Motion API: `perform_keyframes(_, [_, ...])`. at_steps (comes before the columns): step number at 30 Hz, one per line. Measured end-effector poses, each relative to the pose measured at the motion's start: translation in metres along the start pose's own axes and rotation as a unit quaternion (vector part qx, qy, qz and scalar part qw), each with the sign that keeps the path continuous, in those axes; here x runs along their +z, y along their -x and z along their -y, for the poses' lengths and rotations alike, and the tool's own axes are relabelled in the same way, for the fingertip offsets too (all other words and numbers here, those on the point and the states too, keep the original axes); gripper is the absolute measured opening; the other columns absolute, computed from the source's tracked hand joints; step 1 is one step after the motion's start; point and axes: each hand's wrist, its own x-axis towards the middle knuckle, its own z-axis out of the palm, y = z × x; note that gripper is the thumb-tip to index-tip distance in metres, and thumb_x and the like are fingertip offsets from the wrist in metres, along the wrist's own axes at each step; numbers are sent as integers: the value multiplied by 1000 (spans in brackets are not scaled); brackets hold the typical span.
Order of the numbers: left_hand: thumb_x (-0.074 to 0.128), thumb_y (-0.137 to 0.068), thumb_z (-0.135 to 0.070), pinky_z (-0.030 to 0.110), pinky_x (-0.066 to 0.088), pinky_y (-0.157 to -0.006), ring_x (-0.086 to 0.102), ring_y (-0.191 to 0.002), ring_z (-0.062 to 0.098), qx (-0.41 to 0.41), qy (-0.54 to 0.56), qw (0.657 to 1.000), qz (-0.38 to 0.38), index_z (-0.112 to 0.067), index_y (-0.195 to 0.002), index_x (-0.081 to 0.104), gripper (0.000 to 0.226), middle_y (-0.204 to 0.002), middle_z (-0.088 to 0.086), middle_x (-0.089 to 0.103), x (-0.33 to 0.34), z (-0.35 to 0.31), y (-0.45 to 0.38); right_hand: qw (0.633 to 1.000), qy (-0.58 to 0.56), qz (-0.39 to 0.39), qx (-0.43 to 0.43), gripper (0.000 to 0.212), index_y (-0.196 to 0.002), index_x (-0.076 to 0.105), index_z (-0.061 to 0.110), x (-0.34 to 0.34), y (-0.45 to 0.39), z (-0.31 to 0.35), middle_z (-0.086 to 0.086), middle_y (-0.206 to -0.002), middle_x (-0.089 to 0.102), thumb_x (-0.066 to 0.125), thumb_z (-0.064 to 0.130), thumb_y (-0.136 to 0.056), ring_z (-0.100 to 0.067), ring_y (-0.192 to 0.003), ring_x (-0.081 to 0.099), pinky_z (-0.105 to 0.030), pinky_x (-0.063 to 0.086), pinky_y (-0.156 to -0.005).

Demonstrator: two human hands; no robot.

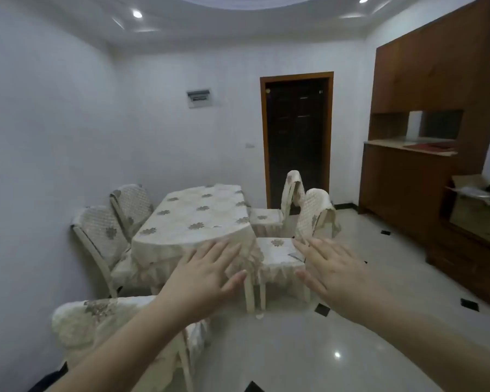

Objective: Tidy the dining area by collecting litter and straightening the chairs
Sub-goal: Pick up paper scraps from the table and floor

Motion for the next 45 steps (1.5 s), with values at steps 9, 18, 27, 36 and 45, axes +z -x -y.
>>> perform_keyframes(9, [-5, -83, -76, 47, 1, -119, -10, -147, 13, -62, -82, 994, -32, -43, -150, -9, 75, -162, -10, -5, 44, 10, -53, 996, 75, -37, 25, 73, -149, 18, 34, 31, -55, -21, 5, -157, 24, -4, 65, -86, -16, -143, 21, -38, 12, -115])
perform_keyframes(18, [0, -84, -73, 44, -8, -118, -11, -147, 12, -111, -43, 993, -22, -43, -151, -3, 73, -161, -11, -8, 101, 68, -100, 998, 55, -11, -5, 78, -149, 18, 33, 94, -151, 13, 0, -159, 20, -9, 65, -83, -19, -145, 14, -40, 11, -118])
perform_keyframes(27, [-8, -80, -73, 43, -9, -118, -19, -146, 17, -105, -24, 994, -28, -44, -151, 0, 76, -161, -7, -15, 137, 161, -186, 998, 59, 16, -9, 64, -151, 12, 34, 150, -263, 35, 1, -161, 13, 8, 61, -93, -16, -147, 5, -42, -1, -118])
perform_keyframes(36, [8, -87, -73, 47, 15, -116, 1, -148, 19, -100, 13, 995, 7, -47, -149, 2, 67, -162, -5, -1, 184, 209, -280, 997, 61, 36, 12, 80, -151, 15, 32, 198, -340, 1, 4, -159, 17, -10, 65, -82, -17, -146, 10, -40, 8, -119])
perform_keyframes(45, [14, -90, -69, 37, 36, -101, 33, -135, 18, -112, -28, 993, 5, -38, -149, 17, 67, -149, -5, 35, 248, 245, -403, 999, 17, 49, 4, 68, -144, 40, 23, 268, -455, -59, -1, -149, 42, 16, 61, -92, -20, -140, 33, -42, 21, -114])
